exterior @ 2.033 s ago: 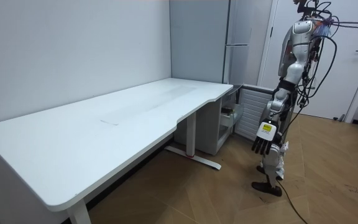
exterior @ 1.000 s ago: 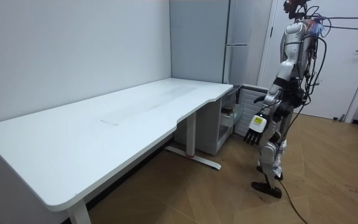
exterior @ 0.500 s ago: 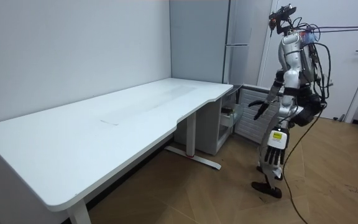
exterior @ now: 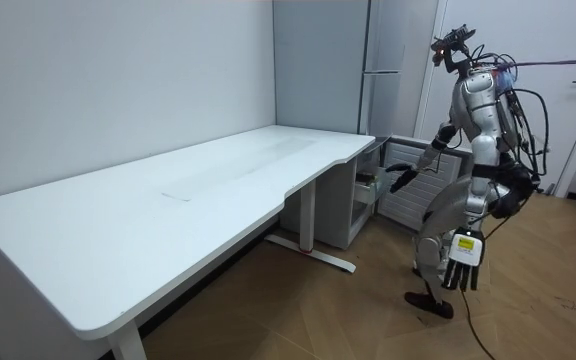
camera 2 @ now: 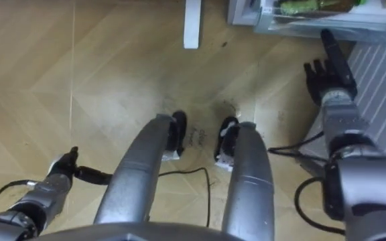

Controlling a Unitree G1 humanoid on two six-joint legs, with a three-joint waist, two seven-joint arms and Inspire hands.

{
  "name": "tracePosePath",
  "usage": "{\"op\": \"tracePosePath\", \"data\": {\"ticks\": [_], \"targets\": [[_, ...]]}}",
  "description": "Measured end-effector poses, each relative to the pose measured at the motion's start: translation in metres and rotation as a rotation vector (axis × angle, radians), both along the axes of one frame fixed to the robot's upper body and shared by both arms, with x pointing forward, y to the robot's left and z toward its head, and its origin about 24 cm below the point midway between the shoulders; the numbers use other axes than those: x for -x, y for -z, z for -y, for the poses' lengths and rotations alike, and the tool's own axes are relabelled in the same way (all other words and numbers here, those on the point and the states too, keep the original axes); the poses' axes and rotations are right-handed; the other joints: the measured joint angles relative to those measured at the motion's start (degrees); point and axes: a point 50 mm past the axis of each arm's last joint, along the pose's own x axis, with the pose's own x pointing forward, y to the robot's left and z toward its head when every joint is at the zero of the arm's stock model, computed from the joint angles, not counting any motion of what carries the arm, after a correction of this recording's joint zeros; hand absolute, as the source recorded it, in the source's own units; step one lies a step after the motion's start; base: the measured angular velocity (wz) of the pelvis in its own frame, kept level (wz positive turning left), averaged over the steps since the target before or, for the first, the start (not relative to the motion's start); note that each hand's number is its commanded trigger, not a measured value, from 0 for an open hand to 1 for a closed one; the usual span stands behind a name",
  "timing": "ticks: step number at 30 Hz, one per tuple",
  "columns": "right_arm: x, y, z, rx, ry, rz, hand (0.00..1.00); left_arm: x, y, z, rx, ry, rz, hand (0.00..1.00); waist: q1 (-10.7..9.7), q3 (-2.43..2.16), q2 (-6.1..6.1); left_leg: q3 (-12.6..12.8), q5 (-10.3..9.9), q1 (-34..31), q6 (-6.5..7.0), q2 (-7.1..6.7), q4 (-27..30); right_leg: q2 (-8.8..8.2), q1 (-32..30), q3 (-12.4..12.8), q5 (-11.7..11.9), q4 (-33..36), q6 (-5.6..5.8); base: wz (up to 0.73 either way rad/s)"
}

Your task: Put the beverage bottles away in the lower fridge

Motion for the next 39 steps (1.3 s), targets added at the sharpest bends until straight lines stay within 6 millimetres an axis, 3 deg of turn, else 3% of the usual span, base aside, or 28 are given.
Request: {"op": "tracePosePath", "data": {"ticks": [5,9,11,15,19,31,39], "targets": [[0.001,-0.002,0.005,0.027,-0.007,-0.022,0.0,0.007,0.001,-0.003,0.0,-0.011,-0.01,0.0,-0.18,0.05,-0.71,-0.34,-0.62,-1.9,0.36,-0.76,3.11,-0.99,-1.54,-0.35,-1.2,3.43,0.27,0.09],[0.0,-0.005,0.008,0.054,-0.006,-0.03,0.0,0.007,-0.002,-0.009,-0.008,-0.007,0.005,0.0,-0.43,0.05,-1.17,-0.35,-0.61,-3.16,0.36,-1.8,4.42,-3.09,-2.94,-0.52,-2.28,5.68,0.17,0.09],[-0.001,-0.007,0.009,0.064,-0.009,-0.04,0.0,0.009,-0.003,-0.013,-0.015,-0.009,0.008,0.0,-0.41,0.0,-1.35,-0.25,-0.63,-3.37,0.4,-1.94,4.71,-3.5,-3.2,-0.53,-2.47,6.25,0.15,0.06],[-0.002,-0.008,0.009,0.089,-0.031,-0.072,0.0,0.019,-0.006,-0.023,-0.023,-0.021,0.014,0.0,-0.71,0.02,-2.86,-0.38,-0.39,-4.11,0.25,-2.55,4.74,-4.23,-4.18,-0.64,-2.62,6.94,-0.12,0.08],[-0.008,-0.016,0.006,0.093,-0.028,-0.078,0.0,0.031,-0.004,-0.022,-0.013,-0.016,0.006,0.0,-0.74,0.07,-3.1,-0.45,-0.25,-4.43,0.01,-2.54,4.73,-4.29,-4.45,-0.72,-2.64,6.95,-0.16,0.0],[-0.031,-0.055,-0.002,0.124,-0.013,-0.003,0.0,0.037,-0.006,-0.026,-0.017,-0.065,0.05,0.0,-0.34,0.03,-3.37,-1.11,-0.36,-4.45,-0.48,-2.64,4.44,-4.23,-4.42,-1.35,-3.08,7.07,-0.83,0.02],[-0.052,-0.105,-0.008,0.157,-0.019,0.117,0.0,0.064,-0.003,-0.033,-0.04,-0.125,0.017,0.0,-0.58,-0.03,-3.31,-1.38,-0.36,-3.42,-0.46,-2.55,4.16,-4.26,-3.26,-1.68,-3.16,6.84,-1.35,0.01]]}}
